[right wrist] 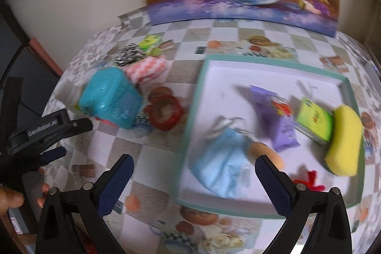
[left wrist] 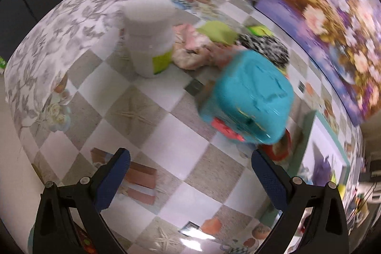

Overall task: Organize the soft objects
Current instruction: 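Withdraw both grippers from the tray back toward the item pile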

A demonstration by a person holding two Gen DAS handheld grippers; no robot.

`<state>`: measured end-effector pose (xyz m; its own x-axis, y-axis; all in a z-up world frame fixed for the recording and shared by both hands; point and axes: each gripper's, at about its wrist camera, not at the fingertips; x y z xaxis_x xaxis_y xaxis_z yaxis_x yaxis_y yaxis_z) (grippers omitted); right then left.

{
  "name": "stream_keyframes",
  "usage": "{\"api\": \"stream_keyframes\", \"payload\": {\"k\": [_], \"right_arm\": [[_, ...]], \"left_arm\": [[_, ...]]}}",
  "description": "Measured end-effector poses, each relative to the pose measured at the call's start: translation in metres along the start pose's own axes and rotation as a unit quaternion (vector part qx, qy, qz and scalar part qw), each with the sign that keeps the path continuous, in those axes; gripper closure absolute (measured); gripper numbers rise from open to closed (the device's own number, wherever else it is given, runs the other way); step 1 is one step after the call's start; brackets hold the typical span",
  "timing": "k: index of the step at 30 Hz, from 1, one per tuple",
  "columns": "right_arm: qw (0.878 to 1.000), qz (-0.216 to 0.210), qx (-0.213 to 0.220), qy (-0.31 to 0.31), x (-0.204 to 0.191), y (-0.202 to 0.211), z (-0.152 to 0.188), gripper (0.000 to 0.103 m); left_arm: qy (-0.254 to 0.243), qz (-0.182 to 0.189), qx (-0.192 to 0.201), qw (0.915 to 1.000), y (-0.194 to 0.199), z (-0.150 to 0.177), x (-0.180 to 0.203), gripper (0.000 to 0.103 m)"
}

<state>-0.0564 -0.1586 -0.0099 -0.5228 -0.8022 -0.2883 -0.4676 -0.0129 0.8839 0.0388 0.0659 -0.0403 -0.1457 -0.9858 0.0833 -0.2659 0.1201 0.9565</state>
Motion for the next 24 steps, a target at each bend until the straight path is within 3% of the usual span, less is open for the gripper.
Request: {"api": "stream_keyframes", "payload": {"k": [14,24], "right_arm": [[0.999,-0.032,-0.018,0.036,-0.039,-0.020,-0.010,0.002],[0.997,-0.039,-0.034,0.051,-0.048,-0.042,-0.024,0.020]], "left_arm": [[0.048,-0.005,0.001,0.9988,-0.004,-0.016,-0.043,0.002],[0.087,-0.006,-0.011,0.9961,-0.019,-0.019,-0.063,0.002]]}}
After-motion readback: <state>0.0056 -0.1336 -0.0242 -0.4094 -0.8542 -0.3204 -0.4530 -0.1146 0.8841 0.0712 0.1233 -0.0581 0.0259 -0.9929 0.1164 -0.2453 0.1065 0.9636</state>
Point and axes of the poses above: each gripper's, at about its wrist camera, not at the fingertips, and y roughly against the way its jaws point, x to its right, z to its underside, and after that the axes turned 15 degrees about -y, right-handed
